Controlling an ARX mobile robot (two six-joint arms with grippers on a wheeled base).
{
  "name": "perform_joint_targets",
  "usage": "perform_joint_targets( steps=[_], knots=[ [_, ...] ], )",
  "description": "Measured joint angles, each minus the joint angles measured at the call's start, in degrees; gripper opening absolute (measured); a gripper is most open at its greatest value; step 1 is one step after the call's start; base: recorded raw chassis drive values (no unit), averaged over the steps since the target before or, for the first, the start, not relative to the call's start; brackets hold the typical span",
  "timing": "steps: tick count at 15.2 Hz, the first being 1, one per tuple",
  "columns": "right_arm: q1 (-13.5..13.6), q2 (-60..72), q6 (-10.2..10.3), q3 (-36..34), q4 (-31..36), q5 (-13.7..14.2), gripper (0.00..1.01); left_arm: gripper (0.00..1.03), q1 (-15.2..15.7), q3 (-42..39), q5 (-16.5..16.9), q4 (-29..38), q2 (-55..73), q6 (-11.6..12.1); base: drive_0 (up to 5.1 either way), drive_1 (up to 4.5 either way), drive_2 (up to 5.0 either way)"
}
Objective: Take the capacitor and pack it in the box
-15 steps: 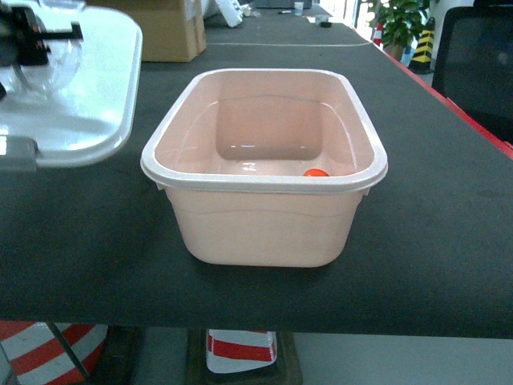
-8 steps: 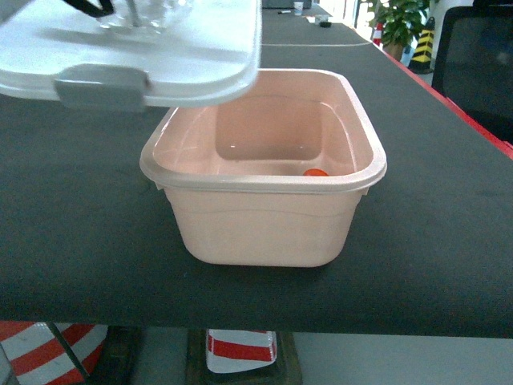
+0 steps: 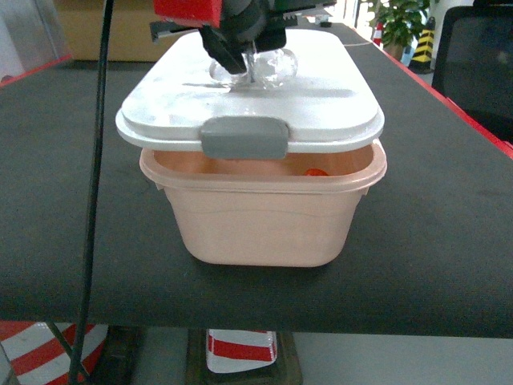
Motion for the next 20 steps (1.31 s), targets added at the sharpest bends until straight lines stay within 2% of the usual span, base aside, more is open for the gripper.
perform_joint_targets(
  steps=[4, 9, 10, 12, 20],
  knots=[
    [0.00, 0.00, 0.00, 0.00, 0.00, 0.00, 0.98, 0.02, -2.05, 3.87, -1.81, -1.99, 3.28, -1.36, 0.0, 0.00, 0.0],
    [0.00, 0.00, 0.00, 0.00, 0.00, 0.00, 0.98, 0.02, -1.27, 4.07, -2.14, -2.14, 4.44, -1.38, 0.0, 0.00, 0.0],
    [0.00, 0.00, 0.00, 0.00, 0.00, 0.00, 0.98, 0.02, -0.09, 3.72, -1.31, -1.49, 4.44, -1.31, 0.0, 0.00, 0.0],
    [0.00, 0.00, 0.00, 0.00, 0.00, 0.00, 0.98, 0.02, 0.24, 2.95, -0.55, -1.42, 4.44, -1.20, 0.0, 0.00, 0.0],
    [0.00, 0.00, 0.00, 0.00, 0.00, 0.00, 0.98, 0.02, 0.17, 2.34, 0.94, -1.53, 4.44, -0.35, 0.0, 0.00, 0.0]
  ],
)
